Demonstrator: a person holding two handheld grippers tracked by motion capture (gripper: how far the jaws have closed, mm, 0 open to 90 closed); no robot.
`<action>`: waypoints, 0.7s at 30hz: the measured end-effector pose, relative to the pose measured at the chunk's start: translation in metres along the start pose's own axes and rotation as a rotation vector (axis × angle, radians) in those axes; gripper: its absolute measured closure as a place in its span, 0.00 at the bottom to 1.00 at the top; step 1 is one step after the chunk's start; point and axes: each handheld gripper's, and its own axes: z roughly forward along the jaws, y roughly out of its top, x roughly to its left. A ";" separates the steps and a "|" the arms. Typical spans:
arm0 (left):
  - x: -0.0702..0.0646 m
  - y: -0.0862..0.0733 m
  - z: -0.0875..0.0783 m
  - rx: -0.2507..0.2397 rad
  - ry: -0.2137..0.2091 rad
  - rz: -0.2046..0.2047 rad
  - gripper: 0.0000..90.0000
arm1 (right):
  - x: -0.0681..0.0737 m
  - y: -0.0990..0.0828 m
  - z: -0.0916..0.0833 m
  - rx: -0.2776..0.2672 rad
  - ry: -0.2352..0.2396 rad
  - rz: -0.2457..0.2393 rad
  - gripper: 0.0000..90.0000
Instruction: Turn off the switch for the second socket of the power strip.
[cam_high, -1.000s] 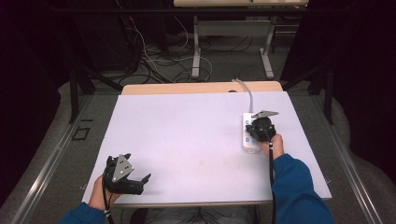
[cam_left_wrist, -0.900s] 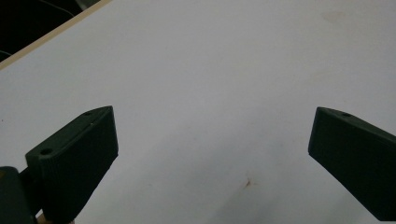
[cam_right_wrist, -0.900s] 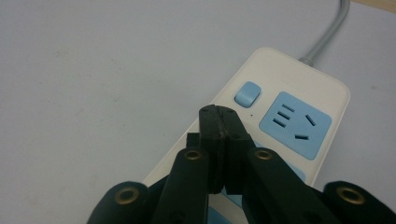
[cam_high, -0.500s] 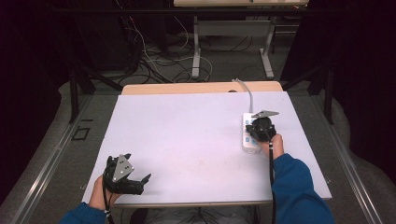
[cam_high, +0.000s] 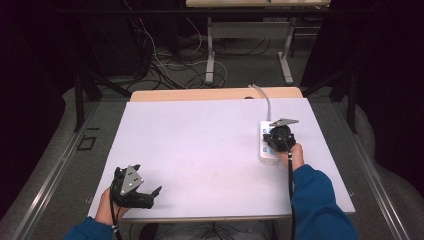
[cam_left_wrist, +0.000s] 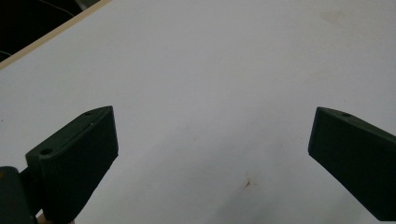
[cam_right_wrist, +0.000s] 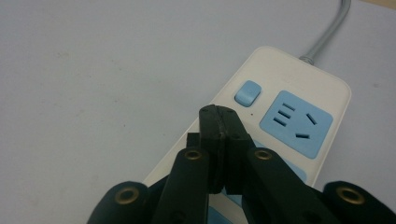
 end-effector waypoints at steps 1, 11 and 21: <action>0.000 0.000 0.000 0.000 0.000 0.000 0.02 | 0.000 0.000 0.000 0.000 0.000 0.000 1.00; 0.000 0.000 0.000 0.001 0.000 0.001 0.02 | 0.000 0.000 0.000 0.002 -0.004 -0.007 1.00; 0.000 0.000 0.000 0.000 0.000 0.001 0.02 | 0.001 0.000 0.000 0.002 -0.005 -0.003 1.00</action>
